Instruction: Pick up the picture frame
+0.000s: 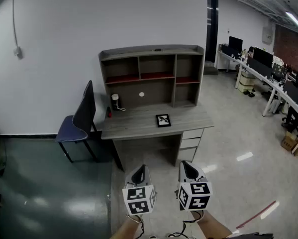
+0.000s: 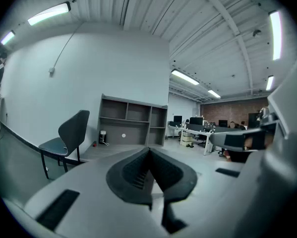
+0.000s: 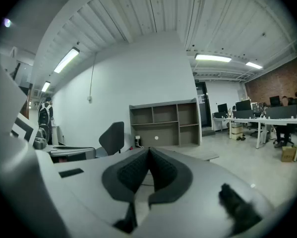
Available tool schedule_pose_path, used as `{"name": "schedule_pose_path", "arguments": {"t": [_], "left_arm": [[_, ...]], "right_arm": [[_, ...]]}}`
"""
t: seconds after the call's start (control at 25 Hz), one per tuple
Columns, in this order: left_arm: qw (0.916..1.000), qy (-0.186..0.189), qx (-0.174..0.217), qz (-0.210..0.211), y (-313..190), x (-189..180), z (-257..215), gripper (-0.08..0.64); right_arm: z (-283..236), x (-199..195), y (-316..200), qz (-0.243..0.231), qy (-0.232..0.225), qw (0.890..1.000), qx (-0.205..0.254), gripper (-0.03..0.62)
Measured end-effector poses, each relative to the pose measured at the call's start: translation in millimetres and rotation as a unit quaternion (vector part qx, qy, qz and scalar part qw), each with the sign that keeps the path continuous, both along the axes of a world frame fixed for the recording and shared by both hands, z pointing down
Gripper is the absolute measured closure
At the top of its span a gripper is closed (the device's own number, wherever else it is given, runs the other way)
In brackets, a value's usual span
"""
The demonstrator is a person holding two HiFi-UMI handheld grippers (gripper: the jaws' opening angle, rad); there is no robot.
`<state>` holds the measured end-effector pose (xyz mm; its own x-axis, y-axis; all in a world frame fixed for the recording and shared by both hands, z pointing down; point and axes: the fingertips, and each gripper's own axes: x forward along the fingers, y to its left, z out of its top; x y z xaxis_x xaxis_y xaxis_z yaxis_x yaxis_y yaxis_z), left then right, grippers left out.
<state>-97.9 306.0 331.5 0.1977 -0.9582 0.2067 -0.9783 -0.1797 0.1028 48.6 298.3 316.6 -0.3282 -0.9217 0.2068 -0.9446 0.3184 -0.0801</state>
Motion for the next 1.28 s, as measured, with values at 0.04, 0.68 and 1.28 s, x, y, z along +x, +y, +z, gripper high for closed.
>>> {"name": "schedule_pose_path", "arguments": {"t": [0.04, 0.68, 1.28], "left_arm": [[1.0, 0.001, 0.0, 0.0, 0.0, -2.2, 0.3, 0.551], [0.9992, 0.014, -0.026, 0.025, 6.4, -34.1, 24.3, 0.551], [0.999, 0.013, -0.037, 0.019, -22.8, -52.4, 42.2, 0.551]], "right_arm": [[0.4, -2.3, -0.1, 0.0, 0.001, 1.0, 0.0, 0.561], [14.6, -21.1, 10.7, 0.039, -0.022, 0.999, -0.014, 0.56], [43.7, -23.2, -27.1, 0.049, -0.032, 0.997, -0.044, 0.56]]}}
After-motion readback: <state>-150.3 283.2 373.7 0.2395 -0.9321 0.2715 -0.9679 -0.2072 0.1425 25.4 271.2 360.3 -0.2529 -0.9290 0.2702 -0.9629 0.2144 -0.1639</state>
